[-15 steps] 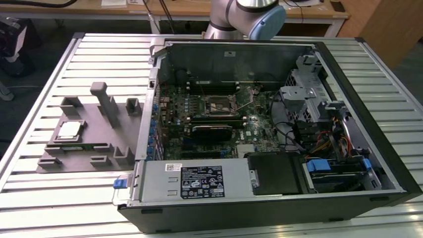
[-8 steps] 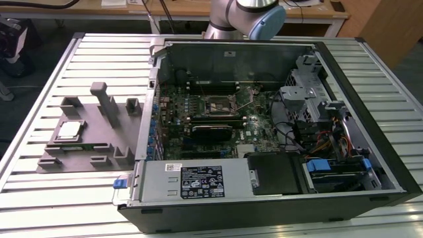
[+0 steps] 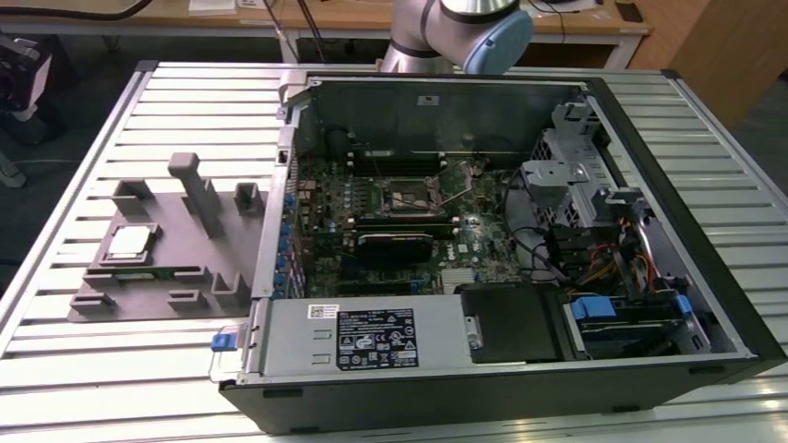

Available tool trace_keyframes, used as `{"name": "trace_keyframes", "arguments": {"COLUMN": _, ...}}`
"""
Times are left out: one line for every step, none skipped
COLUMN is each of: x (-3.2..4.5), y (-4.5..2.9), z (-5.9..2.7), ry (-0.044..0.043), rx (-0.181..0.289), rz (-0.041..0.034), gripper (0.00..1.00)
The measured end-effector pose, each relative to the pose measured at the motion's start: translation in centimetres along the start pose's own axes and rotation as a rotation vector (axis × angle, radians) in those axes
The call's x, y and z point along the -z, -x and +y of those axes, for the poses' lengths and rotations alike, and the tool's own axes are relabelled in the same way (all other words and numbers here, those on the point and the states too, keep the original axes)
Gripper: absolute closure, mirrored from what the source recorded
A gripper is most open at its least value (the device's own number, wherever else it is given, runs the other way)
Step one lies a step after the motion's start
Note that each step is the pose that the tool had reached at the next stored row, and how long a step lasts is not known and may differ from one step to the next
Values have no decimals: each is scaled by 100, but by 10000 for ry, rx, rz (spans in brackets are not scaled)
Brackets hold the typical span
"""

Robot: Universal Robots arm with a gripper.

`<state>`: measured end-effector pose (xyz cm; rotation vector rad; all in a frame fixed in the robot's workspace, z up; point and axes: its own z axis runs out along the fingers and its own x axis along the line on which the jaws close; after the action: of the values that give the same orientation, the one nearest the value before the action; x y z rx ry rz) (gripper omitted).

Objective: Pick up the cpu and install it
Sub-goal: 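Pick up the cpu and move it towards the insertion slot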

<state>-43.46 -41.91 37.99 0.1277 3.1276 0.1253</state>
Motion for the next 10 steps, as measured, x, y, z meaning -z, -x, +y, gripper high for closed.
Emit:
{"name": "trace_keyframes", "arguments": {"x": -6, "y": 0, "z": -2, "ry": -1, "rx": -1, "rz": 2, "gripper": 89}}
{"name": "trace_keyframes", "arguments": {"x": -13, "y": 0, "z": -3, "ry": -2, "rx": -2, "rz": 2, "gripper": 89}}
{"name": "trace_keyframes", "arguments": {"x": -22, "y": 0, "z": -5, "ry": -1, "rx": 0, "rz": 2, "gripper": 89}}
{"name": "trace_keyframes", "arguments": {"x": -31, "y": 1, "z": -6, "ry": 0, "rx": 1, "rz": 1, "gripper": 89}}
{"name": "trace_keyframes", "arguments": {"x": -51, "y": 0, "z": -7, "ry": -1, "rx": 0, "rz": 1, "gripper": 89}}
{"name": "trace_keyframes", "arguments": {"x": -59, "y": 0, "z": -8, "ry": -1, "rx": 0, "rz": 1, "gripper": 89}}
{"name": "trace_keyframes", "arguments": {"x": -66, "y": 0, "z": -9, "ry": -1, "rx": 0, "rz": 1, "gripper": 89}}
{"name": "trace_keyframes", "arguments": {"x": -73, "y": 0, "z": -9, "ry": -1, "rx": 0, "rz": 1, "gripper": 89}}
{"name": "trace_keyframes", "arguments": {"x": -80, "y": 0, "z": -10, "ry": -1, "rx": 0, "rz": 1, "gripper": 89}}
{"name": "trace_keyframes", "arguments": {"x": -87, "y": 0, "z": -10, "ry": -1, "rx": 0, "rz": 1, "gripper": 89}}
